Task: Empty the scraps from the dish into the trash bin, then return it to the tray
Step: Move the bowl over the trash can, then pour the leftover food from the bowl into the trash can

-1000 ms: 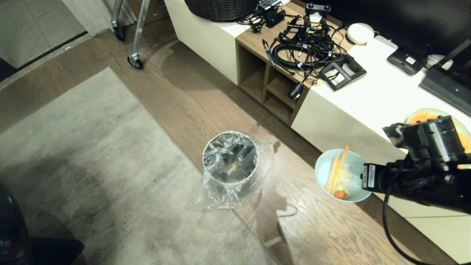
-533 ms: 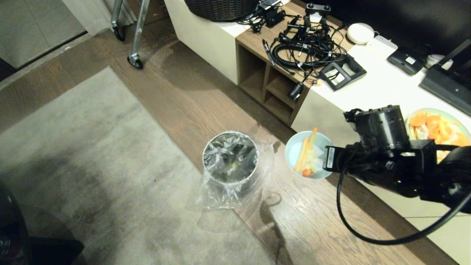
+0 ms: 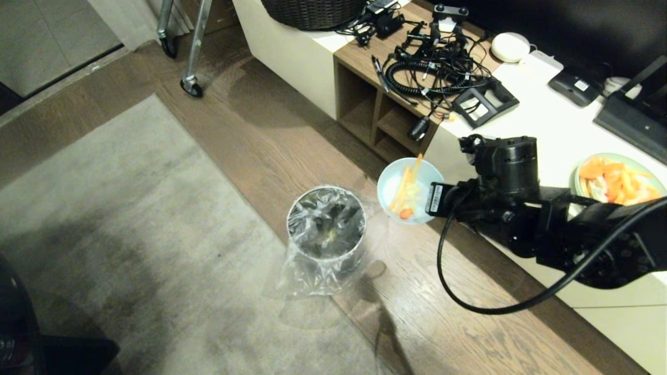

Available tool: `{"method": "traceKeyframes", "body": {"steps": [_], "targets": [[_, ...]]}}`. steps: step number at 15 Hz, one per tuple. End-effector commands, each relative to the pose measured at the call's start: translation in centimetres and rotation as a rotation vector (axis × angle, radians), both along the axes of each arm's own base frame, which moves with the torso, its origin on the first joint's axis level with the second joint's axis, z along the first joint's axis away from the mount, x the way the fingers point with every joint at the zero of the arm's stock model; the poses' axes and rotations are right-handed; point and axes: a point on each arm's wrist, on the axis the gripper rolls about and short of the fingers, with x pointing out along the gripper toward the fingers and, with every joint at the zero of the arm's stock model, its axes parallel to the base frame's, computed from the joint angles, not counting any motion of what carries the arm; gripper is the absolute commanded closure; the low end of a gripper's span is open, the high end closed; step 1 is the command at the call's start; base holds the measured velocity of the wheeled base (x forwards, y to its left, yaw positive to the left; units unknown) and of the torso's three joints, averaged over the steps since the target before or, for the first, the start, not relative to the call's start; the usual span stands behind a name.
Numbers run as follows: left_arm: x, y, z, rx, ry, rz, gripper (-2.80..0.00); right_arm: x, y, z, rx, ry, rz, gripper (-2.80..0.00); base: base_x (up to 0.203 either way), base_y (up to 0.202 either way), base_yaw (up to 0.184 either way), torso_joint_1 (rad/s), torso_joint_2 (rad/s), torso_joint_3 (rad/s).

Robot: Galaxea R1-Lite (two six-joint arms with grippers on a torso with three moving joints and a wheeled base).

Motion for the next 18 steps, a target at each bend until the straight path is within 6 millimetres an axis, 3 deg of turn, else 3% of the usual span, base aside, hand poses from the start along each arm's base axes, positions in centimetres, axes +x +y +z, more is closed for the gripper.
{"method": "traceKeyframes", "body": {"steps": [1,8,18], "targets": [[0.0,0.0,0.0,0.000,-0.001,0.000,0.00,0.8,1.7,-1.3,-0.024,-0.043,0.038,0.00,0.000,0.000,0.000,0.000,0.00,0.000],[0.0,0.0,0.0,0.000,-0.001,0.000,0.00,0.9,6.3,-2.3,-0.074,-0.261,0.159,0.00,0.000,0.000,0.000,0.000,0.00,0.000],[0.0,0.0,0.0,0.000,-0.001,0.000,0.00,2.6,8.1,-5.6,-0.149,-0.467,0.165,0.00,0.000,0.000,0.000,0.000,0.00,0.000]]}}
